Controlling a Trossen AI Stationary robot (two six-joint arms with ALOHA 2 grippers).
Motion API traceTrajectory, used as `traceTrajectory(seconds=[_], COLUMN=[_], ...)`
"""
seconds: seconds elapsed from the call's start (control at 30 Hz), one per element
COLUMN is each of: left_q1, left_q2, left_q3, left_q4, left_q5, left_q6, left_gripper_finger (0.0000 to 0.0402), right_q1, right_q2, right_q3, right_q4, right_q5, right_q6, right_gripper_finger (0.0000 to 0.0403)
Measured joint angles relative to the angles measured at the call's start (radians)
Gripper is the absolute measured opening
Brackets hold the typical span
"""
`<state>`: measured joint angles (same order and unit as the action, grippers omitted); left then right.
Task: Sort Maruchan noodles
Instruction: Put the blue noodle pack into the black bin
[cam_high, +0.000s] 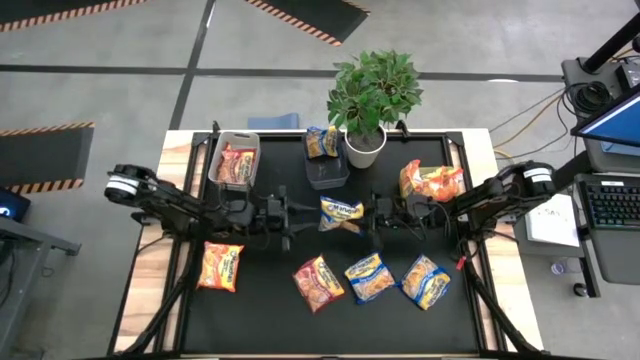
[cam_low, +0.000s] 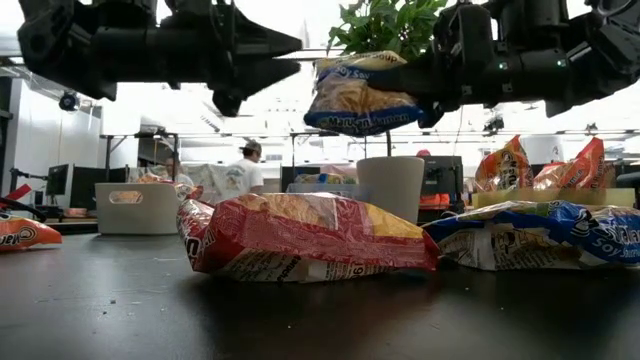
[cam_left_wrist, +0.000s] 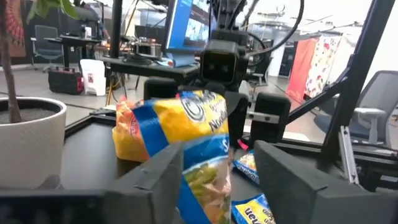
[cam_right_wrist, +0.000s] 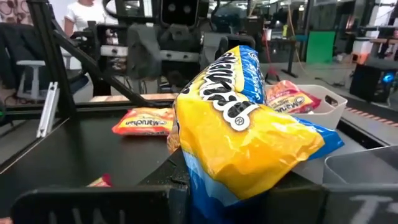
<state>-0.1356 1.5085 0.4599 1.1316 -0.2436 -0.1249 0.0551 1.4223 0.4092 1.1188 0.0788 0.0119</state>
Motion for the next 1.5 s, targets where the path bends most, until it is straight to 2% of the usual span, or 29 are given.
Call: traceTrajectory(seconds=[0.23,0.37,0.53,0.73,0.97,1.07,1.23,1.4,1.5], left_q1=[0.005,0.01,0.01,0.01,0.011,0.013,0.013,0.013,0.019], left_q2=[0.124,0.196,0.273,0.304,0.299,0.299,0.297,0.278,0.232], left_q3=[0.065,0.108,0.162,0.196,0.186,0.185,0.185,0.184,0.182], left_q4=[-0.001,0.016,0.057,0.062,0.061,0.061,0.061,0.053,-0.018], left_q5=[-0.04,-0.03,0.014,0.022,0.017,0.015,0.015,0.018,0.018], left_q6=[0.007,-0.008,-0.012,0.021,0.032,0.017,0.011,0.041,0.068], left_gripper_finger=[0.026,0.0271,0.0267,0.0231,0.0127,0.0094,0.0087,0.0088,0.0087], right_q1=[0.023,0.031,0.032,0.033,0.032,0.032,0.032,0.03,0.03], right_q2=[0.0,0.0,0.0,0.0,0.0,0.0,-0.008,-0.041,-0.09], right_q3=[0.001,0.001,0.001,0.001,0.002,0.003,0.003,0.004,0.005], right_q4=[-0.003,-0.006,-0.014,-0.017,-0.04,-0.041,-0.044,-0.053,-0.113], right_q5=[-0.001,-0.001,-0.003,-0.004,0.0,0.003,0.003,0.003,0.026], right_q6=[-0.074,-0.094,-0.11,-0.11,-0.065,-0.034,-0.004,0.012,0.022], right_gripper_finger=[0.0063,0.0063,0.0063,0.0063,0.0064,0.0065,0.0091,0.0138,0.0167])
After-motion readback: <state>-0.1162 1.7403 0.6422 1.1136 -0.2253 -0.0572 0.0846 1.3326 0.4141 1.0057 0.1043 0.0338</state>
